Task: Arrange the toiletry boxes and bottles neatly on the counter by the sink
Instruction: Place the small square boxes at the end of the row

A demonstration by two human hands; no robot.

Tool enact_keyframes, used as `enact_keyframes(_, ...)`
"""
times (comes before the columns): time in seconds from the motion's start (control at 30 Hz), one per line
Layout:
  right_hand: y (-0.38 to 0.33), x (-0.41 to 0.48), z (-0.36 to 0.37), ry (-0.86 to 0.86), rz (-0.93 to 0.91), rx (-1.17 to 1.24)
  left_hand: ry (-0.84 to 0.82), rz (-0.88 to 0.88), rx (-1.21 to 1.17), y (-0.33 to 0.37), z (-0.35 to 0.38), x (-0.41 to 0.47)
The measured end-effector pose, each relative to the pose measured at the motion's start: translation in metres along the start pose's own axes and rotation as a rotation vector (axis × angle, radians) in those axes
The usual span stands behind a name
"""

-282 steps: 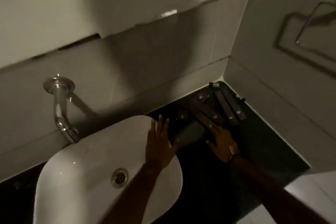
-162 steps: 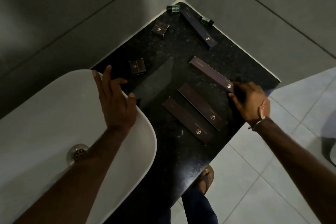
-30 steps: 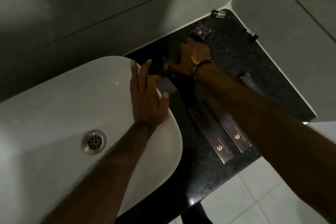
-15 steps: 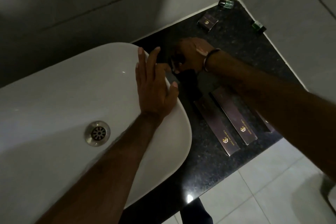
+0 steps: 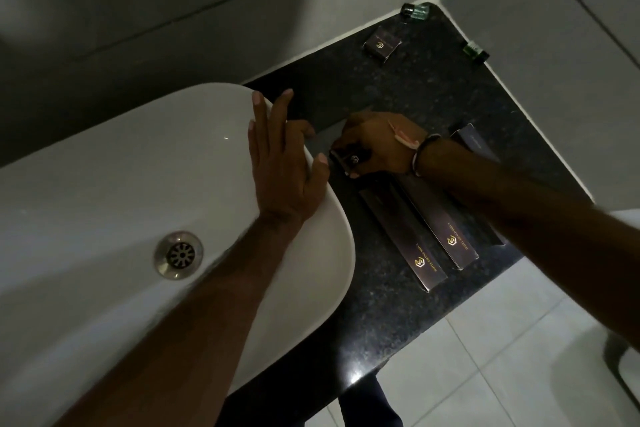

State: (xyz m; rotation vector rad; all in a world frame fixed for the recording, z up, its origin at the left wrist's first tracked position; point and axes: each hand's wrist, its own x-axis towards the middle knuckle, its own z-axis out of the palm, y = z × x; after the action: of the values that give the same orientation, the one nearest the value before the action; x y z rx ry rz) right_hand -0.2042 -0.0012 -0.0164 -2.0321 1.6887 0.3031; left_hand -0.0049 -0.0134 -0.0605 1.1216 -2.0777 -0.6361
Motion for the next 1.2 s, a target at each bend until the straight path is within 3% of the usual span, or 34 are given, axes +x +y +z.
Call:
enact_keyframes(0.43,0.001,0.003,0.006,0.056,0.018,0.022,0.004,-0.009,0.007,0.000,0.000,-0.001)
enact_keyframes(0.57,0.034,0.001,-0.012,0.350,0.130,0.053,0.006,-0.007,-0.009,0.000,0.000,0.000)
enact_keyframes(0.7,0.073,0.008,-0.025,0.597,0.417,0.217,-0.003,-0.008,-0.019,-0.002,0.001,-0.001)
enact_keyframes(0.87,0.093,0.042,-0.039,0.439,0.608,0.126,0.003,-0.012,-0.028,-0.006,0.003,-0.003)
enact_keyframes(1.0,0.092,0.072,-0.050,0.421,0.681,0.136,0.010,-0.003,-0.026,-0.008,0.006,-0.002)
enact_keyframes(1.2,0.090,0.062,-0.058,0.233,0.528,0.063,0.012,0.010,-0.020,-0.008,0.005,-0.002)
